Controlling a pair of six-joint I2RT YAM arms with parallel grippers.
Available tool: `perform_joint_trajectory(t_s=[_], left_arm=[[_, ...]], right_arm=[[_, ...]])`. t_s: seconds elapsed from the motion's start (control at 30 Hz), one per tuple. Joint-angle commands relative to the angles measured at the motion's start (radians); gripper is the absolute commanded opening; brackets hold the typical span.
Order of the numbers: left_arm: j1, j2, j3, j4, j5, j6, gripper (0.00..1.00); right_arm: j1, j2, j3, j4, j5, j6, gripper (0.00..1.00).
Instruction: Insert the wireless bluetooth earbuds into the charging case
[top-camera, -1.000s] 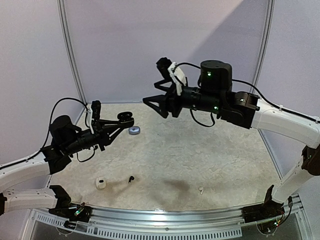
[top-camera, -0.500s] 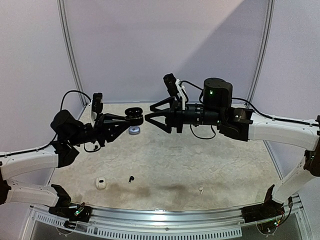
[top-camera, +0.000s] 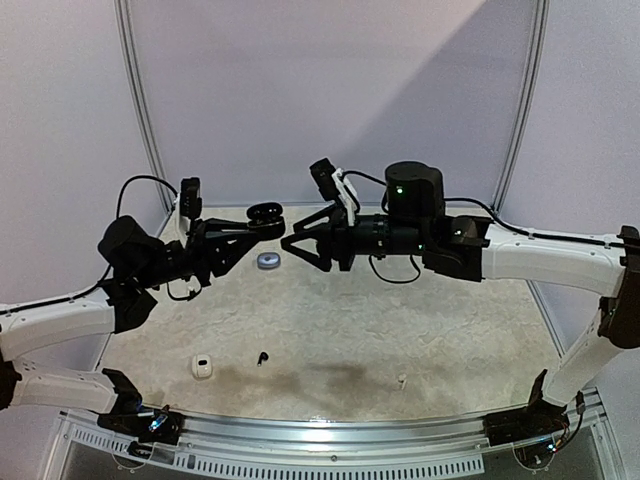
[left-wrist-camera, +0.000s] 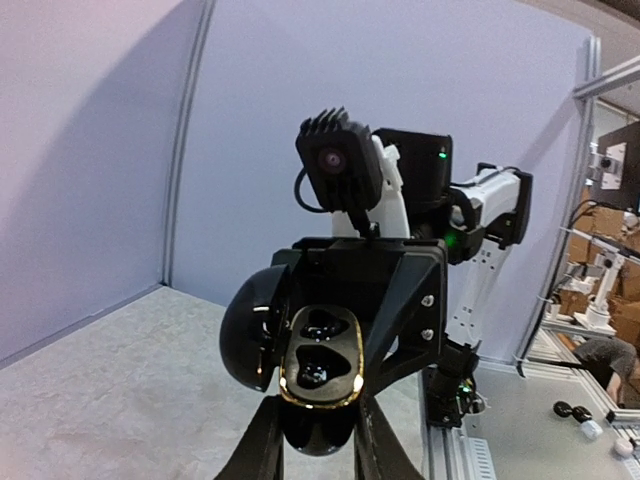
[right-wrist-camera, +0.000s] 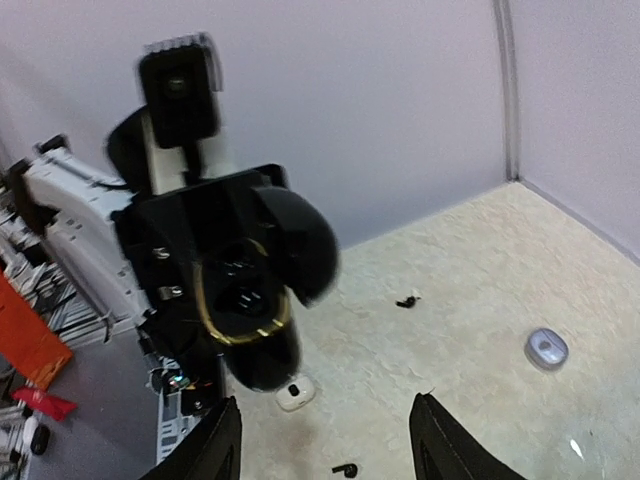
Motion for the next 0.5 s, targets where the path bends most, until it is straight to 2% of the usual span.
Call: perform_joint_trajectory(t_s=[0.0, 0.07, 0.13, 0.27, 0.37, 0.47], left_arm=[[0.022, -0.092, 0.027, -0.222, -0.256, 0.089, 0.0], [0.03, -0.14, 0.029, -0.335, -0.373, 0.162, 0.0], [0.031, -0.186, 0.032, -0.438, -0.466, 0.231, 0.0], [0.031, -0.244, 0.035, -0.557, -0.615, 0.307, 0.0], [0.03, -0.265, 0.019, -0.582, -0.652, 0.333, 0.0], [0.03, -0.28, -0.001, -0.57, -0.63, 0.32, 0.0]], right_arm=[[0.008, 0.098, 0.103, -0.329, 0.351, 0.119, 0.58], [0.038, 0.176, 0.18, -0.442, 0.444, 0.235, 0.54], [0.092, 0.275, 0.267, -0.529, 0.539, 0.267, 0.54], [0.148, 0.477, 0.49, -0.694, 0.607, 0.375, 0.55], [0.185, 0.636, 0.689, -0.847, 0.632, 0.426, 0.56], [0.234, 0.796, 0.88, -0.964, 0.652, 0.385, 0.57]])
